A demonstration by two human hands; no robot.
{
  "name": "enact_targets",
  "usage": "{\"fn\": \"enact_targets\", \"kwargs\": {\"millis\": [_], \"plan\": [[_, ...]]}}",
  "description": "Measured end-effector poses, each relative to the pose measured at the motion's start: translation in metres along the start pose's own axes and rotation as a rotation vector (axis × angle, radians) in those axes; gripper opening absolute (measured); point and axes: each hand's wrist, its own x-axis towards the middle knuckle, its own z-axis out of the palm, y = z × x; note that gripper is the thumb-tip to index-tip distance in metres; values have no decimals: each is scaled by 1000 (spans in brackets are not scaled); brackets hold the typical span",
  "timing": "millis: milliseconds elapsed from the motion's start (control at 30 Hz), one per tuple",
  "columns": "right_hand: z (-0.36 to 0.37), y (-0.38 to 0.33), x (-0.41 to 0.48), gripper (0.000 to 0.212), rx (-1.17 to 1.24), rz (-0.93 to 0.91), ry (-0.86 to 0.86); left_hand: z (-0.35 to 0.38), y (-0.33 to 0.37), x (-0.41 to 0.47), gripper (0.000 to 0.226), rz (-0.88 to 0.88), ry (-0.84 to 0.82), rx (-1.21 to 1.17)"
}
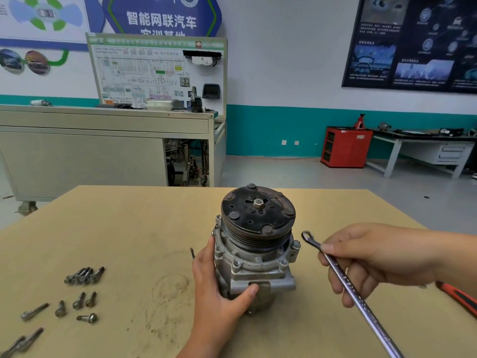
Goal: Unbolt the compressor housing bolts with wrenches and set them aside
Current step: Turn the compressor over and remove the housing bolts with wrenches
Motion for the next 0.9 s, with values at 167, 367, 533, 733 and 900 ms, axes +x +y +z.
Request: {"fn": "enact_targets", "kwargs": {"millis": [167, 367, 533, 733, 900], "plan": [[13, -5, 5, 28, 4, -5, 37, 0, -1, 0, 97, 3, 1, -3], [-6, -29, 6, 34, -461, 125, -60, 0, -3, 0, 96, 11, 4, -3], [-32, -56, 18, 36, -840, 122, 95, 0, -3, 0, 96, 15, -3, 4], [-35, -55, 26, 25, -1025, -70, 196, 0, -4, 0, 94, 25, 1, 6], [-42, -45, -2, 22, -622, 122, 58, 0, -4, 1, 95, 19, 2, 2]]}}
